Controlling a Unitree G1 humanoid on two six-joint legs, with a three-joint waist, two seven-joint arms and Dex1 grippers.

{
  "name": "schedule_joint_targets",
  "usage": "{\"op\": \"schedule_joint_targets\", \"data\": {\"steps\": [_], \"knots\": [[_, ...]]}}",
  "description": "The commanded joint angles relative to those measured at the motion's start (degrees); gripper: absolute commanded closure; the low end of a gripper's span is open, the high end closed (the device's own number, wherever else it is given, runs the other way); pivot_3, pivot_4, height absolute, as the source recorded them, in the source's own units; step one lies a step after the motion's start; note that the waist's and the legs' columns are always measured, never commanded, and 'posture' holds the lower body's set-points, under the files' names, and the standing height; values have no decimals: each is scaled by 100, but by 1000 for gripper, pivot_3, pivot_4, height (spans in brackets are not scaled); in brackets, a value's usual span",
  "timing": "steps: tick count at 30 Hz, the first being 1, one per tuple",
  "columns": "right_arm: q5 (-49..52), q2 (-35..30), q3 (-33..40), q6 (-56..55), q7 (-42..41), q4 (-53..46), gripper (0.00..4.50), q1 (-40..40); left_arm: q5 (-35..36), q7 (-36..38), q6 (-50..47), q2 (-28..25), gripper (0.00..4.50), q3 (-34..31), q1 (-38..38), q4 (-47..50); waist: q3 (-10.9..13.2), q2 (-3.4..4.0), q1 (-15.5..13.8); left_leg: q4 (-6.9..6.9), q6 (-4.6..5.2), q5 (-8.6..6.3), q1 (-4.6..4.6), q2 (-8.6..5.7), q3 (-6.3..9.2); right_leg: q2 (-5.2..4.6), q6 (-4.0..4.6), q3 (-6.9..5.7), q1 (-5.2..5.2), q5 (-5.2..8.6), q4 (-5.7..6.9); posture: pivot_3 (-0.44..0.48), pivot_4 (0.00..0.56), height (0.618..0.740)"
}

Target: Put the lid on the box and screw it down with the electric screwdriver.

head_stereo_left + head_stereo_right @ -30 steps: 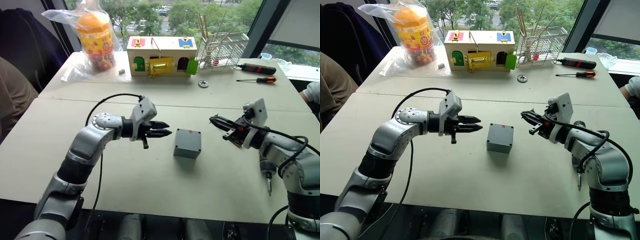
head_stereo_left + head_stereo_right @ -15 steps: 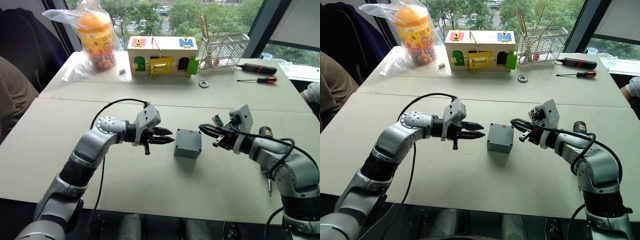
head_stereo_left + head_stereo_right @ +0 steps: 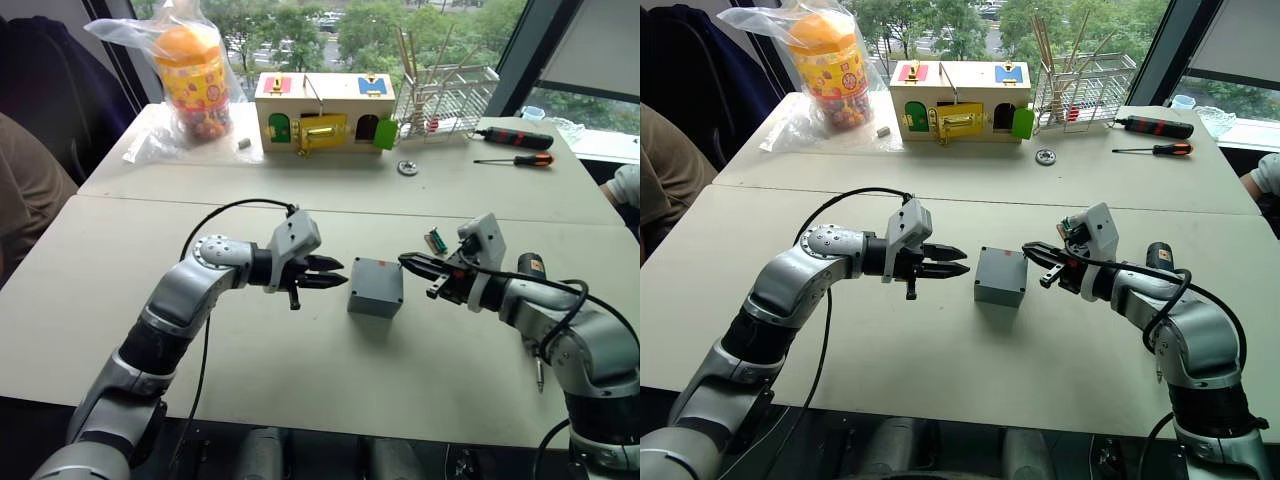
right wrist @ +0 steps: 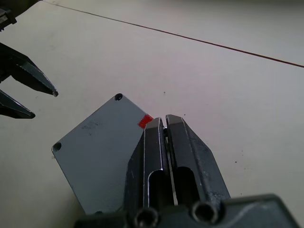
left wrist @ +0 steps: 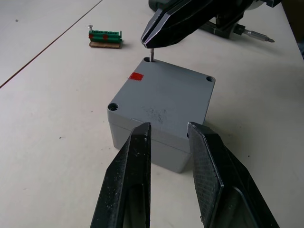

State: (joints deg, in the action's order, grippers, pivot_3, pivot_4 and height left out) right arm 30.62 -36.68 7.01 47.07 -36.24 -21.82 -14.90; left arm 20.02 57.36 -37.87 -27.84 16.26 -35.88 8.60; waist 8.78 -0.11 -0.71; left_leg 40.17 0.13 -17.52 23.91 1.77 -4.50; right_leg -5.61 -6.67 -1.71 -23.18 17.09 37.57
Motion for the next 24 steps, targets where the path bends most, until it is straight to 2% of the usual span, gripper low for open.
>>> {"op": "schedule_joint_targets", "data": {"steps": [1,20,22,24], "knots": [[-81,4,-19,-158,16,111,4476,-146,59,-1,26,23,3304,-48,-33,182,0,0,1,0,0,0,0,0,0,0,0,0,0,0,0,0,150,708],[-92,-108,-217,-5,-149,75,4476,-69,68,-53,-11,104,3304,-75,-70,173,0,0,2,0,0,0,0,0,0,0,0,0,0,0,0,0,150,708],[-158,-152,-216,-59,-164,110,3946,-80,78,-66,-23,129,3304,-87,-87,170,0,0,2,0,0,0,0,0,0,0,0,0,0,0,0,0,150,708],[-193,-216,-192,-80,-197,127,3156,-89,83,-80,-23,147,3304,-96,-98,163,0,0,-3,0,0,0,0,0,0,0,0,0,0,0,0,0,150,708]]}}
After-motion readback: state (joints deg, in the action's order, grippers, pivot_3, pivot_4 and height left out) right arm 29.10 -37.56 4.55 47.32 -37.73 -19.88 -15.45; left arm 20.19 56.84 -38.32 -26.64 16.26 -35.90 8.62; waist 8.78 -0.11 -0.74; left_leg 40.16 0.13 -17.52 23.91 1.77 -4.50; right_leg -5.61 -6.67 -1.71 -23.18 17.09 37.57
